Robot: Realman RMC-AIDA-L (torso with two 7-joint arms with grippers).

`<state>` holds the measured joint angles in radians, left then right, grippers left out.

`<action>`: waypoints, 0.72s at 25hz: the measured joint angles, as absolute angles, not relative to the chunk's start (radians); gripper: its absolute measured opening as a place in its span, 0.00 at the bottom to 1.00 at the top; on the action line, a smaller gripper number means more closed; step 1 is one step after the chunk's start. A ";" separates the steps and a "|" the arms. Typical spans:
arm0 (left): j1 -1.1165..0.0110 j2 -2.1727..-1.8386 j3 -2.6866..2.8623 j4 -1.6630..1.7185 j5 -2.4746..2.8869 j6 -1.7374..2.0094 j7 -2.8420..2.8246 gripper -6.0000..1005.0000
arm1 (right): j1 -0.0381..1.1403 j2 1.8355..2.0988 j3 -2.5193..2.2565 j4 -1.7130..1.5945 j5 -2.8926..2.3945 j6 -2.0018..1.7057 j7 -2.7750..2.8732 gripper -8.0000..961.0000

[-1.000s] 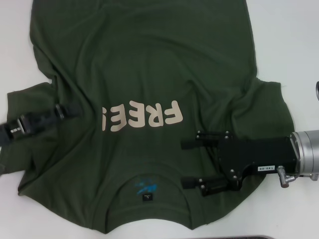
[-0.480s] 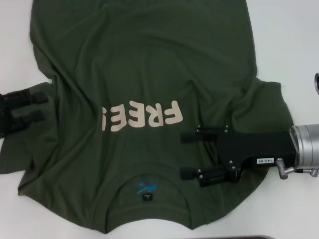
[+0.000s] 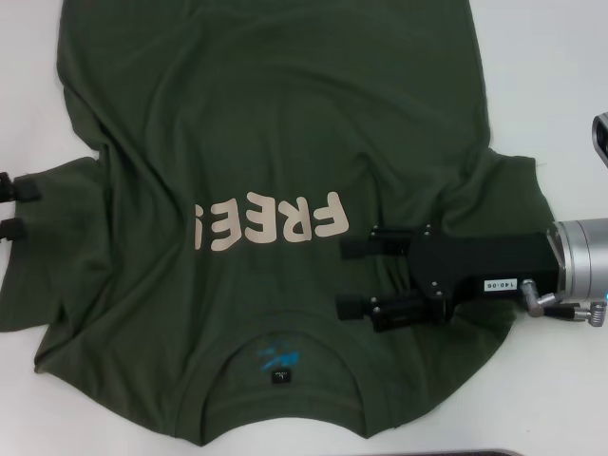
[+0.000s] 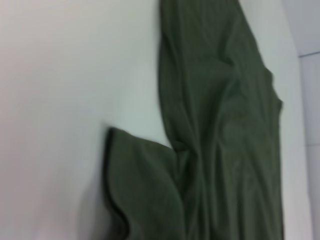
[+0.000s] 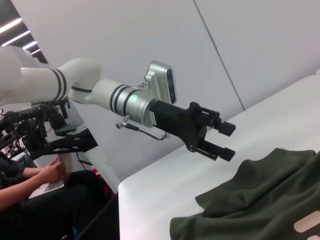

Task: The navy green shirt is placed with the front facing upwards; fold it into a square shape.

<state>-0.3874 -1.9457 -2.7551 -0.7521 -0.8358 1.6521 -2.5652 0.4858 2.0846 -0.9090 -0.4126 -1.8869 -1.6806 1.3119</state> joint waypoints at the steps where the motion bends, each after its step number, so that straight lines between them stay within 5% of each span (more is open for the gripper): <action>1: -0.389 -1.944 -2.756 -0.756 -0.828 1.647 -2.571 0.67 | 0.487 2.085 -0.908 -0.413 -1.887 -1.681 1.314 0.96; 18: -0.391 -1.951 -2.754 -0.756 -0.812 1.517 -2.643 0.66 | 0.489 2.085 -0.868 -0.413 -1.882 -1.673 1.395 0.96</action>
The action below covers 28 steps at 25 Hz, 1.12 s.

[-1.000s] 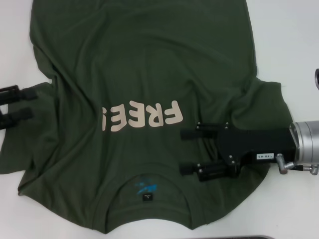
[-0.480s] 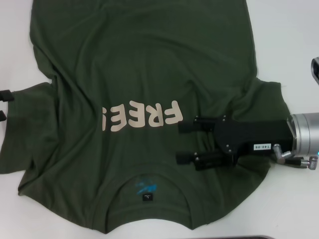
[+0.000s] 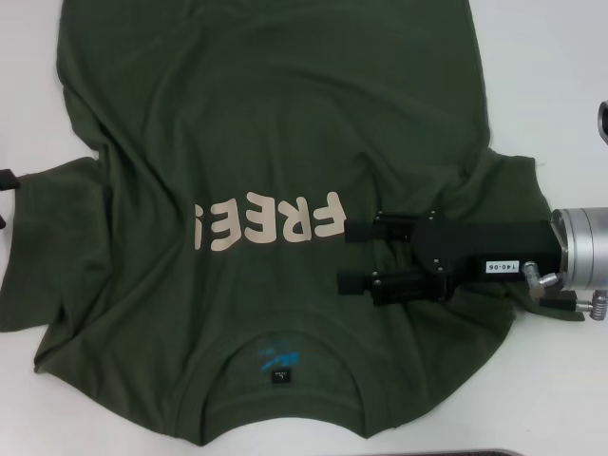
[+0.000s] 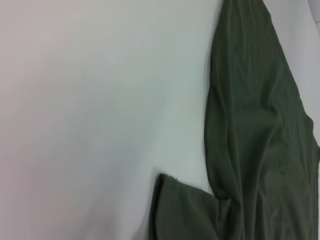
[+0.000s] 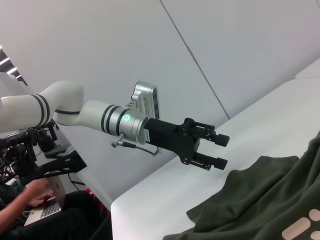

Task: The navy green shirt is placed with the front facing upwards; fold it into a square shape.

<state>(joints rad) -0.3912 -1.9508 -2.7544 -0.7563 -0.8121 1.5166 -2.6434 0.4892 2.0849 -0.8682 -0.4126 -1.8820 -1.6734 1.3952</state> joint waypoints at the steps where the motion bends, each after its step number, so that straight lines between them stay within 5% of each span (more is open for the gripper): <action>1: -0.391 -1.952 -2.754 -0.755 -0.812 1.511 -2.643 0.66 | 0.489 2.085 -0.868 -0.413 -1.882 -1.673 1.395 0.96; 28: -0.390 -1.956 -2.743 -0.707 -0.811 1.430 -2.606 0.65 | 0.484 2.085 -0.867 -0.421 -1.882 -1.669 1.396 0.96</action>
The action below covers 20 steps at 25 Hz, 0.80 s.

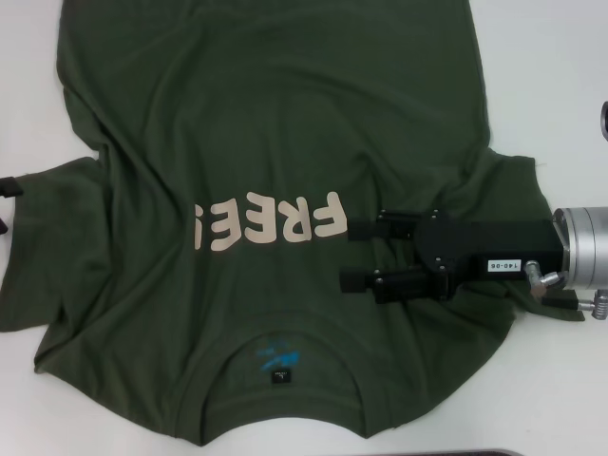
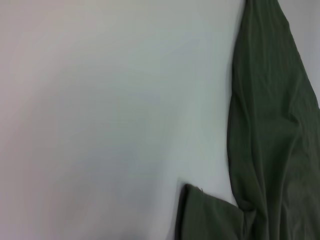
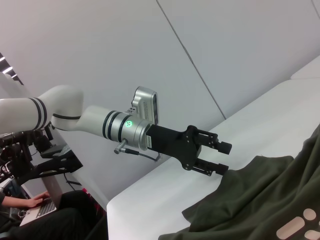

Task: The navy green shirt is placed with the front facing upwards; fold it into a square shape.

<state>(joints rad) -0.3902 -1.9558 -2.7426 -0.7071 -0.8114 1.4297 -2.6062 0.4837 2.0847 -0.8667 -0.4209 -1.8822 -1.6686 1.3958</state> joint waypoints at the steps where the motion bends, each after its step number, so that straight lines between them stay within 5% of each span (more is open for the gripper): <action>1: -0.391 -1.956 -2.742 -0.707 -0.811 1.429 -2.600 0.65 | 0.484 2.085 -0.867 -0.421 -1.882 -1.668 1.395 0.96; 20: -0.392 -1.965 -2.714 -0.705 -0.812 1.414 -2.587 0.65 | 0.486 2.085 -0.867 -0.423 -1.882 -1.660 1.389 0.96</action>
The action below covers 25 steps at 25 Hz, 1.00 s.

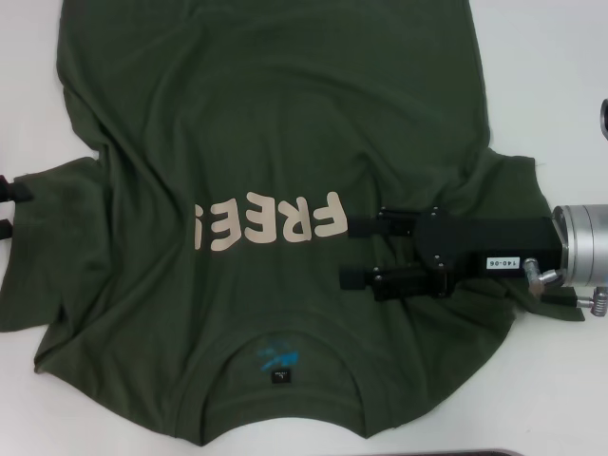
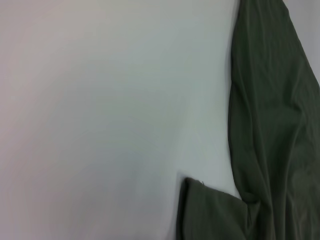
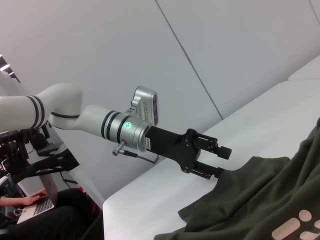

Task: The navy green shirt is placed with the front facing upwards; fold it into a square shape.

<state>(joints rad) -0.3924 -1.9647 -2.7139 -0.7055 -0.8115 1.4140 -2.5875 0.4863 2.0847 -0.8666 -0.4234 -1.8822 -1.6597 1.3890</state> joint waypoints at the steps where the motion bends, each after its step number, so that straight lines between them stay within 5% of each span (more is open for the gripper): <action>1: -0.392 -1.965 -2.713 -0.705 -0.811 1.414 -2.588 0.65 | 0.486 2.085 -0.867 -0.423 -1.882 -1.660 1.389 0.96; 25: -0.418 -1.942 -2.695 -0.608 -0.807 1.413 -2.598 0.62 | 0.479 2.085 -0.861 -0.436 -1.882 -1.658 1.389 0.96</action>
